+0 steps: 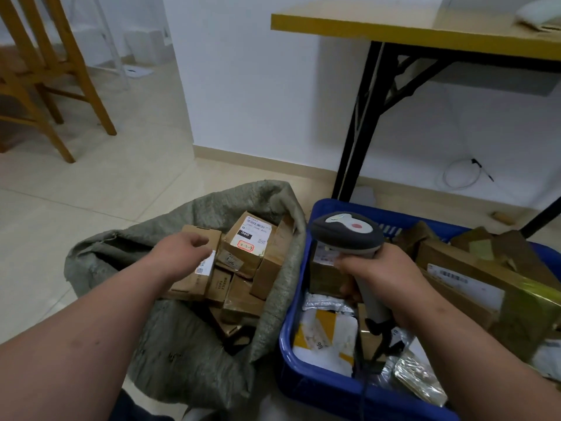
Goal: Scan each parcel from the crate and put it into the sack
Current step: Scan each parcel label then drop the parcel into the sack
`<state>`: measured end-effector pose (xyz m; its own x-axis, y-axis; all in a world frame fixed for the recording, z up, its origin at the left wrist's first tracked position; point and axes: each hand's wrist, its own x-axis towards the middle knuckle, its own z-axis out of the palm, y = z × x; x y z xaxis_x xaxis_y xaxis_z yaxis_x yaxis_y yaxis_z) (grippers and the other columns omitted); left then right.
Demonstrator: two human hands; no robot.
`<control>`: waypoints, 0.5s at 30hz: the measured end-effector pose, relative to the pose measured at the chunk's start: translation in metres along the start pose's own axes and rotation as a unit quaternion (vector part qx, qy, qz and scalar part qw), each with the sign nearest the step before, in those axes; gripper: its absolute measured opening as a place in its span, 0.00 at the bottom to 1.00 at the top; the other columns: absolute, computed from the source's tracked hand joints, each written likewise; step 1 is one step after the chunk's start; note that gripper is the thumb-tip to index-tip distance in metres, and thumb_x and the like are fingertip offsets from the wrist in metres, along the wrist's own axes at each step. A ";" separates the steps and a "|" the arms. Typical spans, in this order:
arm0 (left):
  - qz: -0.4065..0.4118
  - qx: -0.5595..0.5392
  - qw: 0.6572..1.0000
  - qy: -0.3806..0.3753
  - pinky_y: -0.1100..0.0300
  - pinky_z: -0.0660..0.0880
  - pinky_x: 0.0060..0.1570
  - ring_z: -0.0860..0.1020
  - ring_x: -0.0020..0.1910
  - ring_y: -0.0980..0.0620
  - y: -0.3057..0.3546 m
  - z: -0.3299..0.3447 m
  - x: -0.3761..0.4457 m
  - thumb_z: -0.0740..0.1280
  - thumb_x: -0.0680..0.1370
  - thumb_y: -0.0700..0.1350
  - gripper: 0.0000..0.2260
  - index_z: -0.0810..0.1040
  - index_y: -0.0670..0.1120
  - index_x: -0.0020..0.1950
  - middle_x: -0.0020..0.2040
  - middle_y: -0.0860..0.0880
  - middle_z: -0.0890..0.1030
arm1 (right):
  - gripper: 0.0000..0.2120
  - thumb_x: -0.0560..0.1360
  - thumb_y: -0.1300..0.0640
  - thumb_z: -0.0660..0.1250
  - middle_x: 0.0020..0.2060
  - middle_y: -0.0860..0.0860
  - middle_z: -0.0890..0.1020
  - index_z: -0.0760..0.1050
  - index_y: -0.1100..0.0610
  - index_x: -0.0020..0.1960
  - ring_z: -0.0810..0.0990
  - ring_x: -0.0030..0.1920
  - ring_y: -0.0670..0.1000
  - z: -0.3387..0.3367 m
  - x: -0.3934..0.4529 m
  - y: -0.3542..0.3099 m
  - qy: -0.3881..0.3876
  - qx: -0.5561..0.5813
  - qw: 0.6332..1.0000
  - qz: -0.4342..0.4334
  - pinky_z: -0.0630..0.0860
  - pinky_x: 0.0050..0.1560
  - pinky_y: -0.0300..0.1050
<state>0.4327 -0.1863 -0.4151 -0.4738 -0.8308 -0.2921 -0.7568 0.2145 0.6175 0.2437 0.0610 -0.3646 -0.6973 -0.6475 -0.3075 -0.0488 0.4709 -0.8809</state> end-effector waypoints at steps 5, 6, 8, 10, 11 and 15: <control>0.057 -0.019 0.998 0.005 0.55 0.72 0.52 0.75 0.56 0.52 0.039 0.021 -0.011 0.66 0.79 0.51 0.15 0.78 0.53 0.66 0.63 0.49 0.80 | 0.06 0.72 0.58 0.72 0.33 0.55 0.85 0.79 0.54 0.49 0.83 0.29 0.47 -0.032 -0.005 0.014 0.040 0.030 0.998 0.028 0.78 0.29 0.41; 0.068 -0.014 0.998 0.001 0.54 0.73 0.56 0.76 0.58 0.51 0.047 0.026 -0.013 0.66 0.79 0.51 0.15 0.78 0.53 0.66 0.63 0.49 0.80 | 0.05 0.72 0.57 0.72 0.32 0.54 0.85 0.80 0.54 0.48 0.83 0.30 0.48 -0.039 -0.006 0.018 0.048 0.031 0.998 0.033 0.79 0.30 0.43; 0.093 -0.016 0.996 -0.008 0.56 0.73 0.54 0.76 0.59 0.52 0.063 0.038 -0.016 0.66 0.80 0.51 0.15 0.77 0.53 0.66 0.62 0.52 0.80 | 0.05 0.72 0.55 0.73 0.31 0.53 0.85 0.80 0.54 0.46 0.84 0.32 0.50 -0.053 -0.006 0.028 0.066 0.024 0.997 0.042 0.81 0.35 0.48; 0.124 -0.007 0.992 -0.016 0.63 0.72 0.42 0.76 0.52 0.57 0.080 0.051 -0.022 0.65 0.80 0.52 0.14 0.78 0.53 0.65 0.57 0.55 0.79 | 0.07 0.71 0.54 0.74 0.32 0.52 0.85 0.80 0.53 0.47 0.84 0.32 0.50 -0.066 -0.005 0.037 0.086 0.026 0.995 0.052 0.79 0.35 0.48; 0.138 -0.005 0.990 -0.022 0.63 0.72 0.41 0.76 0.49 0.58 0.089 0.059 -0.024 0.65 0.80 0.52 0.13 0.78 0.54 0.64 0.56 0.56 0.78 | 0.07 0.71 0.54 0.74 0.34 0.53 0.84 0.79 0.53 0.47 0.84 0.32 0.50 -0.072 -0.004 0.041 0.097 0.030 0.993 0.057 0.79 0.33 0.46; 0.165 -0.028 0.984 -0.061 0.59 0.72 0.47 0.76 0.51 0.58 0.120 0.093 -0.031 0.65 0.80 0.51 0.14 0.77 0.54 0.66 0.53 0.56 0.79 | 0.05 0.71 0.55 0.74 0.36 0.51 0.84 0.78 0.51 0.45 0.84 0.33 0.50 -0.099 0.000 0.058 0.142 0.015 0.987 0.067 0.76 0.29 0.42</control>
<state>0.3150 -0.0872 -0.4000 -0.7428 -0.6517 -0.1534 -0.5285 0.4301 0.7319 0.1697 0.1477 -0.3804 -0.8690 -0.3838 -0.3122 0.0762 0.5196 -0.8510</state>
